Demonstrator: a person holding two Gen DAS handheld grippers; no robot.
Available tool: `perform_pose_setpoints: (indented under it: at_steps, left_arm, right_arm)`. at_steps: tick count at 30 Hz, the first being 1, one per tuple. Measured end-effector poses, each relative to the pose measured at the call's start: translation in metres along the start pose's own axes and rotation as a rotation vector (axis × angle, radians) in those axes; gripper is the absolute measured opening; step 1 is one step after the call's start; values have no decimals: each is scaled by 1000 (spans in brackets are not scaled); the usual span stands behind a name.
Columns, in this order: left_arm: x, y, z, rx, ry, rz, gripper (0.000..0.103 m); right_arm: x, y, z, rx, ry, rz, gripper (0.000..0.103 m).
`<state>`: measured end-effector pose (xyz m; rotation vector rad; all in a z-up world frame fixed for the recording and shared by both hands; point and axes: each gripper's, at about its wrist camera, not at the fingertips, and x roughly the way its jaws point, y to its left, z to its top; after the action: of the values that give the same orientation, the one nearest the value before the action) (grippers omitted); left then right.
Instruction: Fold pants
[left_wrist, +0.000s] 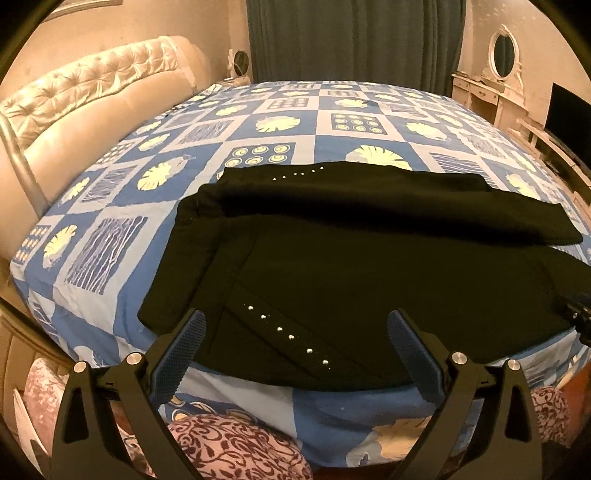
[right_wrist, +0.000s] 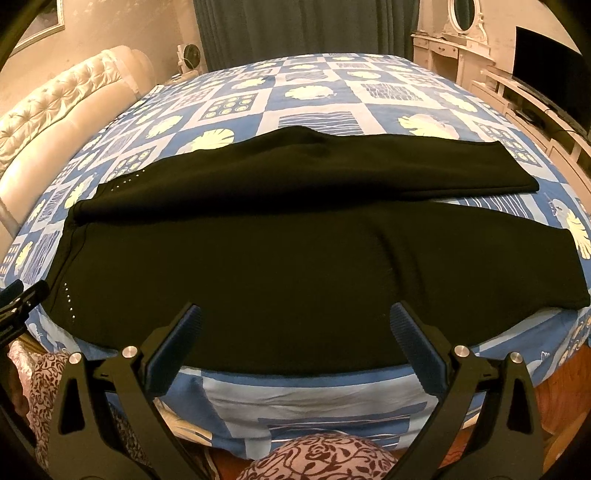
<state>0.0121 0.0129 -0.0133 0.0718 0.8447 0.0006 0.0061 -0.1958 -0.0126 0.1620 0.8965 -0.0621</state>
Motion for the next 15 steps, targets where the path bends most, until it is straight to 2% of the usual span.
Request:
perform_pose_setpoints:
  at_steps: [7, 15]
  left_arm:
    - [-6, -3, 2, 13, -26, 18, 99]
    - [-5, -3, 3, 8, -14, 19, 99]
  right_arm:
    - [0, 1, -1, 0, 3, 1, 101]
    - [0, 1, 0, 0, 3, 0, 101]
